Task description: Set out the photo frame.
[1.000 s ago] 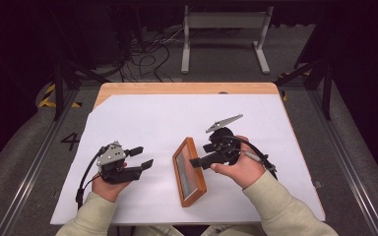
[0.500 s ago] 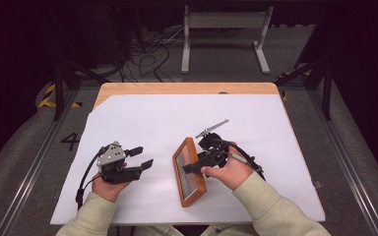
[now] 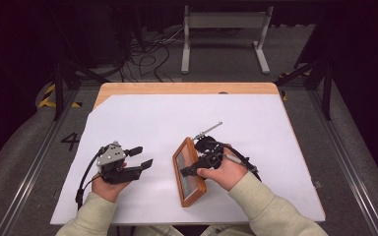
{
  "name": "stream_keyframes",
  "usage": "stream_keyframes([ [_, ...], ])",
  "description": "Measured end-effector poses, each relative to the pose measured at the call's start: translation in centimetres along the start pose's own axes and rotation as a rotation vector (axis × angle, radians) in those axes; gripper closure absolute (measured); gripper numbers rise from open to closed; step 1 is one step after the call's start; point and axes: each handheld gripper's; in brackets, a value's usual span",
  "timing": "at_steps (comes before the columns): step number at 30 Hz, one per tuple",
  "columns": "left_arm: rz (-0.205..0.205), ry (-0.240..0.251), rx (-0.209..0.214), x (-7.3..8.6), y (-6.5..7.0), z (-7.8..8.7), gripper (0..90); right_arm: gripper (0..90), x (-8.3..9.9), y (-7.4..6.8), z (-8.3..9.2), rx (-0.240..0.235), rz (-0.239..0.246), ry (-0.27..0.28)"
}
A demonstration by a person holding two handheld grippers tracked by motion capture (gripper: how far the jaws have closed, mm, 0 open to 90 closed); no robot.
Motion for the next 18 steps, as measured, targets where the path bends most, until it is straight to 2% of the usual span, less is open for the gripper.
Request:
stream_keyframes([
  [5, -0.003, -0.001, -0.005, -0.01, -0.05, 0.04, 39.6, 46.9, -0.01, -0.12, 0.06, 0.009, -0.037, -0.004],
  [10, -0.004, -0.002, -0.006, -0.01, -0.03, 0.03, 39.6, 51.3, -0.22, -0.26, 0.11, 0.037, -0.045, -0.013],
  [14, -0.005, 0.0, -0.009, -0.02, -0.07, 0.11, 39.6, 60.0, -0.65, -0.42, 0.25, 0.062, -0.044, -0.036],
  [16, -0.001, 0.004, -0.011, -0.01, -0.13, 0.18, 39.6, 66.9, -0.87, -0.52, 0.53, 0.073, -0.028, -0.044],
  [18, 0.0, 0.005, -0.012, 0.0, -0.15, 0.2, 39.6, 68.9, -0.97, -0.55, 0.65, 0.07, -0.029, -0.047],
])
Point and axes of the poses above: each handheld gripper's, and its own axes: z roughly backward along the jaws, x roughly out of its underside, y roughly to its right, and after that the axes turned 1 degree about -z, right-handed
